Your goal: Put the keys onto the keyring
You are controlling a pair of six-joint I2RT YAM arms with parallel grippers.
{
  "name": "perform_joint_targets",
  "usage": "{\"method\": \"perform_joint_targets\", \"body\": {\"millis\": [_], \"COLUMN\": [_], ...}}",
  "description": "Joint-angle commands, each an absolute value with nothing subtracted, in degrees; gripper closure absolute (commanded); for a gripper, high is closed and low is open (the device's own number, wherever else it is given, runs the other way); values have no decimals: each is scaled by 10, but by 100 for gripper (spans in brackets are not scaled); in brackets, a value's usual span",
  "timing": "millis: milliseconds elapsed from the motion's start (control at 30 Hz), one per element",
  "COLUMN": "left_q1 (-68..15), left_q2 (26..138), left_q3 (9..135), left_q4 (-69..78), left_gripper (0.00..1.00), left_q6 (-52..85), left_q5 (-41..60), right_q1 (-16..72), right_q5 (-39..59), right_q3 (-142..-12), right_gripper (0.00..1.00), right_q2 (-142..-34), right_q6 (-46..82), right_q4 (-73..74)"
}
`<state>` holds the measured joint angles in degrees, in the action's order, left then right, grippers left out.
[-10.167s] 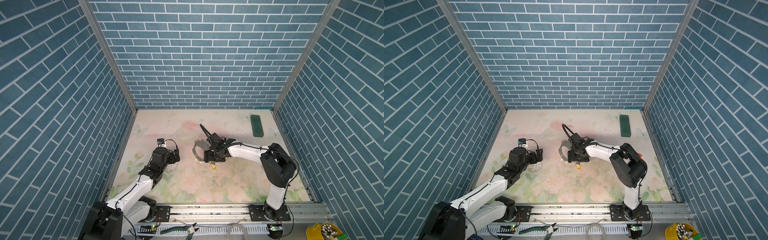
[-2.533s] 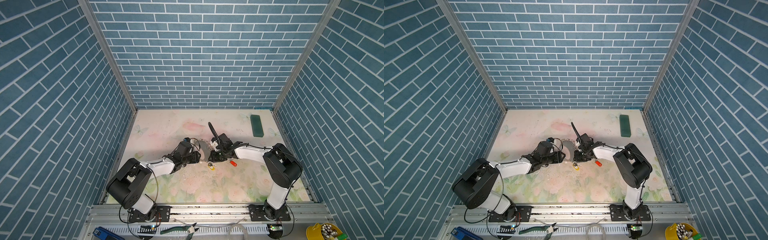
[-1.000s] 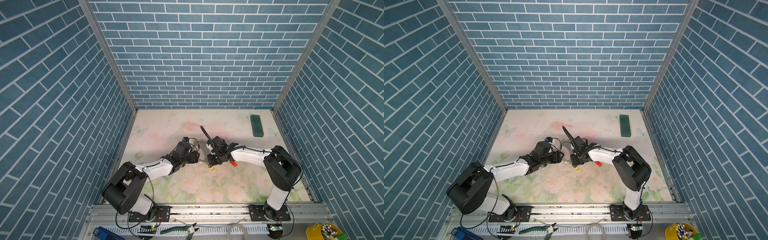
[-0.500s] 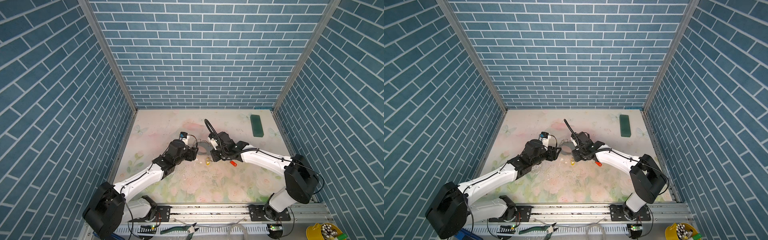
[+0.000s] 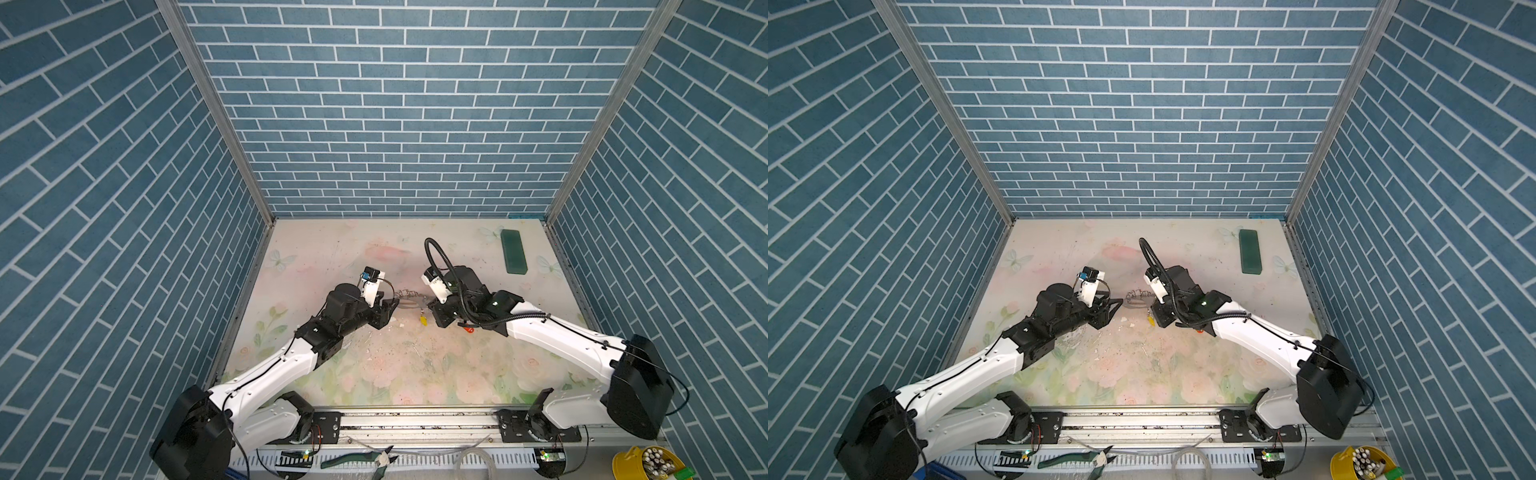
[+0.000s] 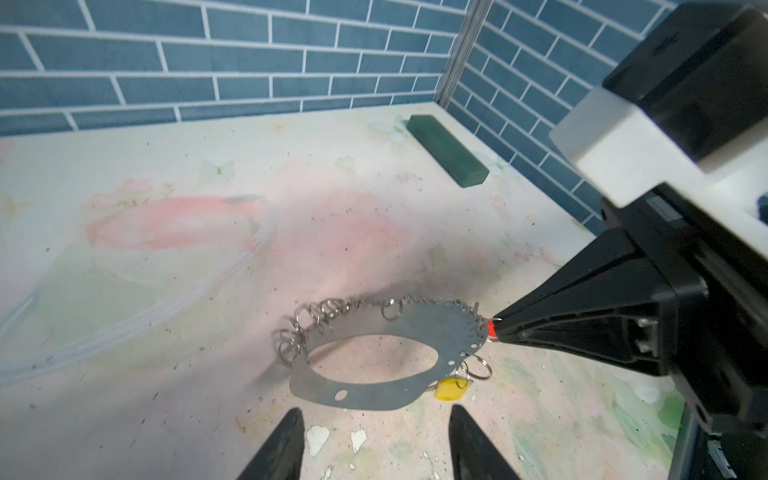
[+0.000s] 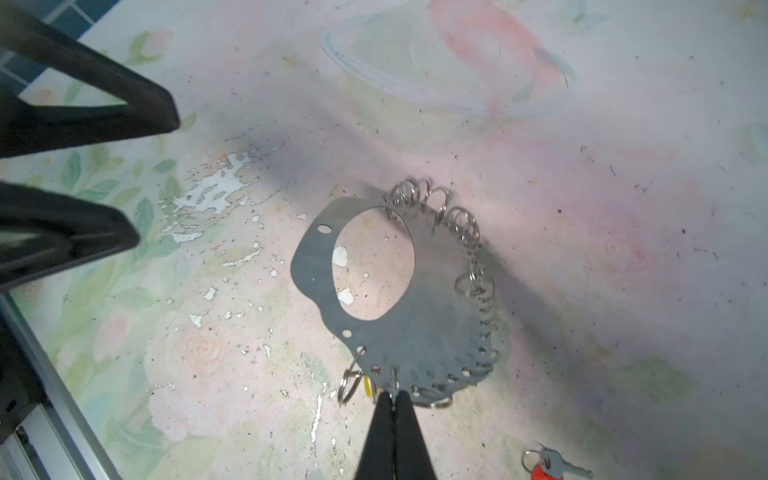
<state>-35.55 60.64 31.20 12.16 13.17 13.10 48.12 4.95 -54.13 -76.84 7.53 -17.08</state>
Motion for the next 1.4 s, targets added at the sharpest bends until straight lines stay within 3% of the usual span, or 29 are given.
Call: {"method": "perform_joint_targets", "body": {"millis": [0, 467, 800, 1367], "left_q1": [-359, -359, -359, -359], "left_q2": [600, 702, 761, 766], "left_q3": [295, 339, 340, 271], "left_q4": [196, 249, 337, 482], "left_gripper": [44, 48, 53, 59], "left_q6": [107, 33, 65, 41], "left_q5": [170, 227, 433, 410], "right_q1": [483, 429, 388, 387], "right_q5": [78, 187, 272, 377], "right_q3": [-502, -418, -364, -293], "right_gripper": [100, 100, 100, 100], "right_q2": [-727, -643, -618, -631], "right_q6": [21, -24, -8, -2], "right_q4": [-116, 4, 118, 269]}}
